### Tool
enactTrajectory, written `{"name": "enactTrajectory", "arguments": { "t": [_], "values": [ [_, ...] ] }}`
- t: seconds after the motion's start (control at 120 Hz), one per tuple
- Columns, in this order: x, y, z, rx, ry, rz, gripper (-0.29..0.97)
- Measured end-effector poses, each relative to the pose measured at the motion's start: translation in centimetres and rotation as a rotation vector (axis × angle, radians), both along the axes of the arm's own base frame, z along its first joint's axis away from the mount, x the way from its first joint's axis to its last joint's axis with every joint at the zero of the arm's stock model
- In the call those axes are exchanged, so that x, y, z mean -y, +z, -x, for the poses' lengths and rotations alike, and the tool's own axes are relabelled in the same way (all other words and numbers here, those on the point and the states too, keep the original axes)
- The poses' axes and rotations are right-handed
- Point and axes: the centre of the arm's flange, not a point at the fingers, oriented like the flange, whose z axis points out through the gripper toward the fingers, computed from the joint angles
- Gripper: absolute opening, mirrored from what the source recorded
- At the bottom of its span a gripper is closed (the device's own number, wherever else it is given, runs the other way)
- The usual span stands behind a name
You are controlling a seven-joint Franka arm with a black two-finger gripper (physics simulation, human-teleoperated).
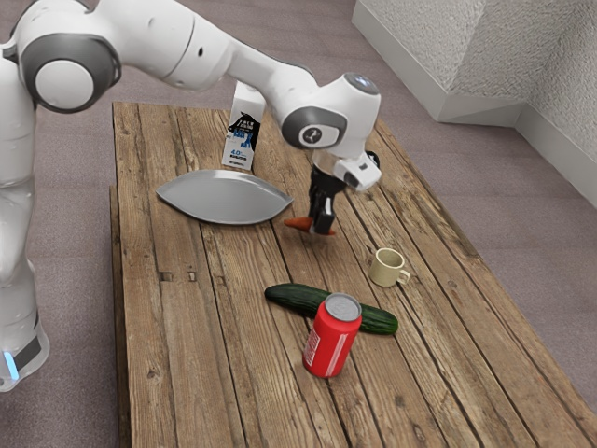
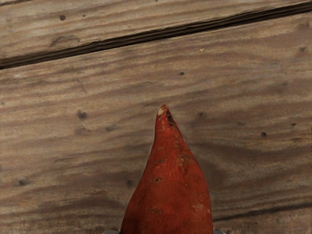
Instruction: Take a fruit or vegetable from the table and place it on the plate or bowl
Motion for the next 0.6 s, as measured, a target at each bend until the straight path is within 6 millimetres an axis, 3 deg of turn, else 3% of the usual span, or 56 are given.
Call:
{"name": "enactTrajectory", "arguments": {
  "t": [0.158, 0.3, 0.442, 0.6],
  "values": [
    [-0.3, 2.1, 0.8, -0.046, 0.029, -0.002, 0.13],
    [-0.3, 4.7, 2.8, -0.082, 0.047, 0.002, 0.13],
    [-0.4, 5.4, 6.0, -0.126, 0.064, 0.014, 0.13],
    [-3.2, 6.5, 9.8, -0.133, 0.118, 0.009, 0.13]
  ]
}}
